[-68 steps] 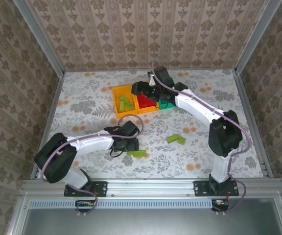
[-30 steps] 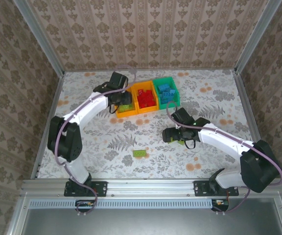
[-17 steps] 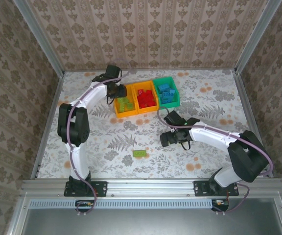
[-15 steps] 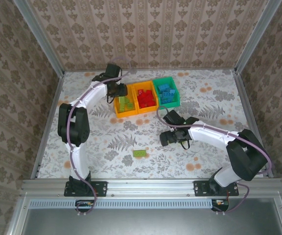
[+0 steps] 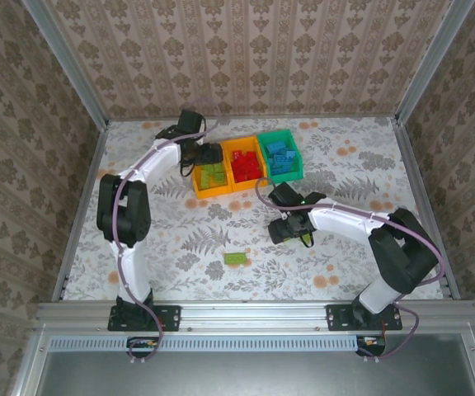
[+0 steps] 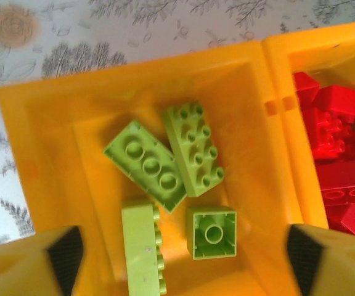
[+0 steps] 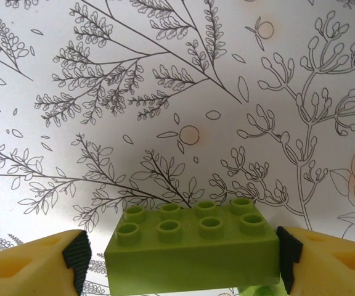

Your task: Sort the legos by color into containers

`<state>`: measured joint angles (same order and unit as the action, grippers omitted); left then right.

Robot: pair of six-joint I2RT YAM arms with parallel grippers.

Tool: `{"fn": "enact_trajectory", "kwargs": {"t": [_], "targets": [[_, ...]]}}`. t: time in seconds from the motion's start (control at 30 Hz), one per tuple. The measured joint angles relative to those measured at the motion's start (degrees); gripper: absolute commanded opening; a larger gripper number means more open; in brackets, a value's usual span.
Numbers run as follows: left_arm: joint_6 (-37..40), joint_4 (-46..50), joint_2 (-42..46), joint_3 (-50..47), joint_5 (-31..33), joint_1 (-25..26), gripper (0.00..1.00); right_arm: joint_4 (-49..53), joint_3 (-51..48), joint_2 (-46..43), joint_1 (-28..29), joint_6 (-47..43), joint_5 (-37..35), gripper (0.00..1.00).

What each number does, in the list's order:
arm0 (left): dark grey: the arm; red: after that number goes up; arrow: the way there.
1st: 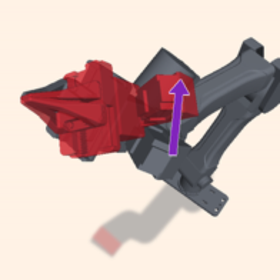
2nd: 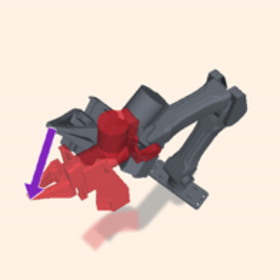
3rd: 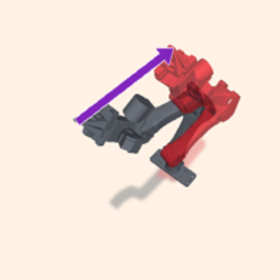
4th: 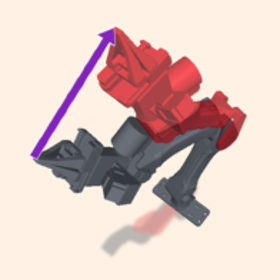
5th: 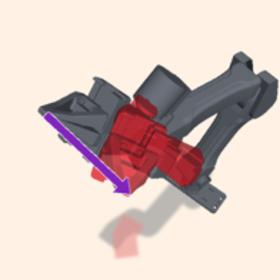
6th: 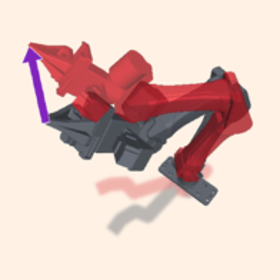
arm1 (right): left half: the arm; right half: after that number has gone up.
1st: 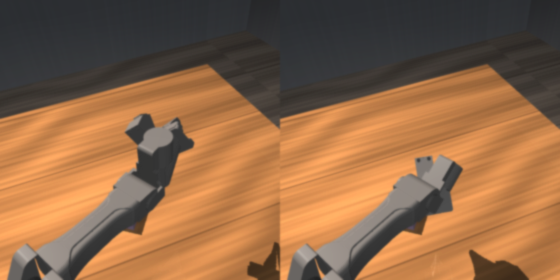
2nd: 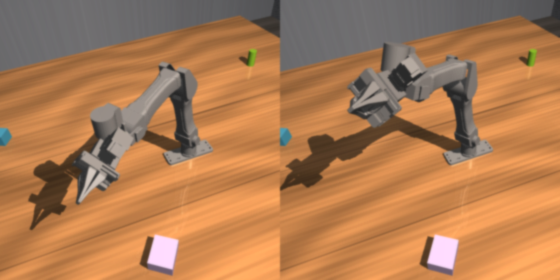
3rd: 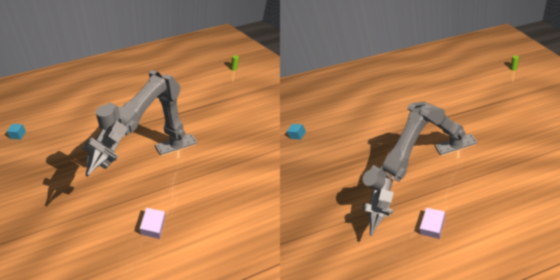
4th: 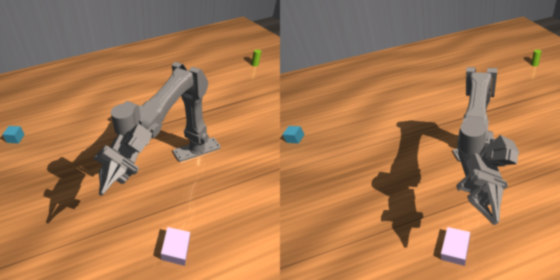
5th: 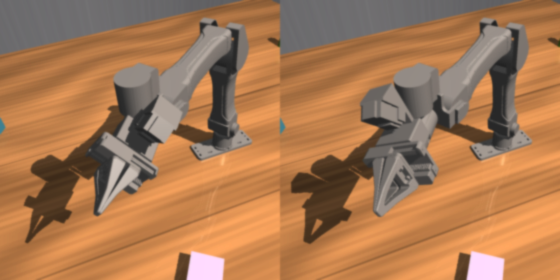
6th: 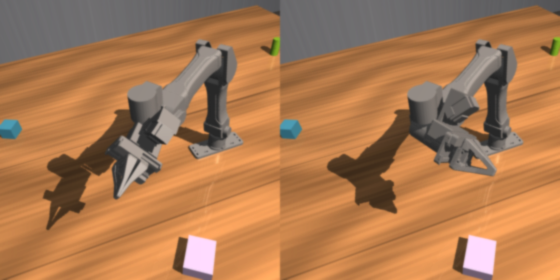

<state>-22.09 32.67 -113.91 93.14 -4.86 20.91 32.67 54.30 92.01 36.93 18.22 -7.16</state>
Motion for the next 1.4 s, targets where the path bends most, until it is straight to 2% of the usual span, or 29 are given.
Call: {"fn": "enact_trajectory", "kwargs": {"t": [0.33, 0.5, 0.67, 0.9, 1.03, 1.17, 1.4], "targets": [[-0.4, -1.5, 12.7, -8.1, 0.3, 0.0, 1.0, 2.5, 0.6, 1.7, 0.1, 0.3, 0.0, 0.82], [-0.4, -2.3, 16.7, -11.2, 0.7, -0.2, 1.0, 2.5, 1.5, 2.9, 0.2, 0.5, 0.2, 0.73], [-0.7, -2.5, 19.6, -15.8, 1.3, -0.8, 1.0, 3.0, 3.4, 4.0, 1.0, 0.8, 0.4, 0.53], [-0.8, -2.6, 27.6, -23.8, 2.4, -1.1, 1.0, 3.2, 6.9, 2.7, 1.0, 2.6, 3.7, 0.5], [-0.9, -3.6, 35.2, -31.0, 3.5, -0.9, 1.0, -0.4, 14.1, 2.4, -0.4, 5.4, 10.3, 0.5], [-1.2, -4.0, 41.5, -39.1, 4.9, 1.1, 1.0, -4.8, 26.7, 8.0, -1.6, 9.0, 17.7, 0.48], [-4.9, -3.7, 47.1, -49.9, 7.2, 11.5, 1.0, -8.3, 46.4, 24.3, -2.6, 15.5, 25.7, 0.48]]}}
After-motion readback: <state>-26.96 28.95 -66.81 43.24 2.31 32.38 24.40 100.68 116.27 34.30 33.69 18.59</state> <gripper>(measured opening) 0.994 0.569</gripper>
